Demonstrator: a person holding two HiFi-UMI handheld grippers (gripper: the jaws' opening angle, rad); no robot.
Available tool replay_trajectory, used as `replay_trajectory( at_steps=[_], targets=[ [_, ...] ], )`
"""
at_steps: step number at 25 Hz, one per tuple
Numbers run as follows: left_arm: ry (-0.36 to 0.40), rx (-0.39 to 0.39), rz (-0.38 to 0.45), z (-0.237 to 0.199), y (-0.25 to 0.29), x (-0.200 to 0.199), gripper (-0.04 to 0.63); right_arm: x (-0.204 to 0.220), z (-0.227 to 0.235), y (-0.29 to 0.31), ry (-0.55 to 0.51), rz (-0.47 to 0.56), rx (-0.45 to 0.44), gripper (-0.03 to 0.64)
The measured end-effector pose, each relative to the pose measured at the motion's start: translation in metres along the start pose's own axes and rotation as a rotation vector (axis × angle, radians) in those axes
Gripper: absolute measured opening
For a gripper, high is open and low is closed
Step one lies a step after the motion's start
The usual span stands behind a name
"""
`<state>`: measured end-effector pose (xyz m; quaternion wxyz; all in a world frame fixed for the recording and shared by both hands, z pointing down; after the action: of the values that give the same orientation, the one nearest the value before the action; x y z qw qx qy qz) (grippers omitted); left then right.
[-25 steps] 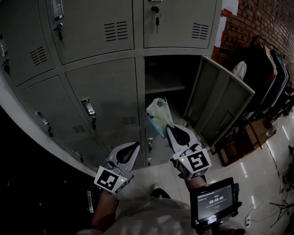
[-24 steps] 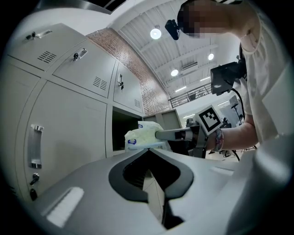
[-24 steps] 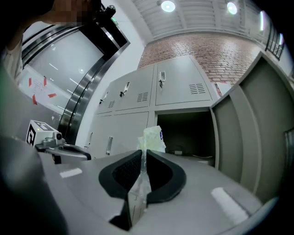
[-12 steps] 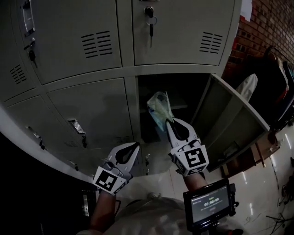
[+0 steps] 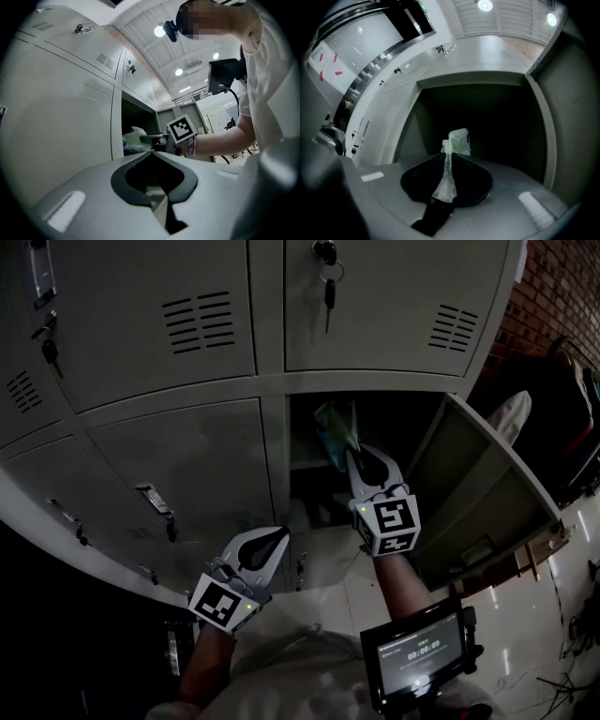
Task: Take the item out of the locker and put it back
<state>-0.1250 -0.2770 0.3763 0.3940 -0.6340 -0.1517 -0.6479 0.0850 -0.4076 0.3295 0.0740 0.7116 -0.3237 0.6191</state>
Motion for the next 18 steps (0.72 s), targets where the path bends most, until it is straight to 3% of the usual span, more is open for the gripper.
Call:
replay_trajectory(
  at_steps=[3,7,12,13,14,15,16,18],
  targets=[
    [-0.017,-0.002,-0.006,-0.001,-0.003,0.001,0.0,0.01,-0.001,0.008,0.009,-0.036,-0.006,0.102],
    [-0.01,-0.02,0.019,-0.006,-0.005,0.001,0.0,0.005,-0.004,0.004,0.005,0.016,0.015,0.248],
    [0.003,-0.019,0.025,-0.009,-0.007,0.002,0.0,-0.018,-0.008,-0.008,-0.011,0.106,0.021,0.325],
    [0.001,-0.018,0.019,-0.009,-0.008,0.003,0.0,-0.022,-0.011,-0.014,-0.019,0.12,0.022,0.32],
    [-0.005,-0.019,0.014,-0.009,-0.01,0.004,0.0,-0.026,-0.016,-0.021,-0.025,0.134,0.019,0.245],
    [-0.013,-0.018,0.01,-0.009,-0.011,0.004,0.0,-0.027,-0.021,-0.028,-0.031,0.148,0.013,0.086],
    [-0.022,-0.016,0.007,-0.01,-0.012,0.004,0.0,-0.027,-0.027,-0.035,-0.037,0.153,0.004,0.005],
    [-0.031,-0.017,0.014,-0.012,-0.015,0.004,0.0,-0.022,-0.04,-0.043,-0.044,0.127,-0.013,0.0]
  ],
)
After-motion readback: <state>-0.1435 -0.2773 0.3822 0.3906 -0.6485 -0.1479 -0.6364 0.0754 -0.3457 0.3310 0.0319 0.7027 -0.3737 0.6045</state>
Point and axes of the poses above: the fingertips, and each gripper's own axes: y forward along the fingers, z to its right, x out of its underside, the point moved 9 cm from there along -y, backward along the fingers, and after that the axes turned 12 degrees about z, right-handed, at the moved point
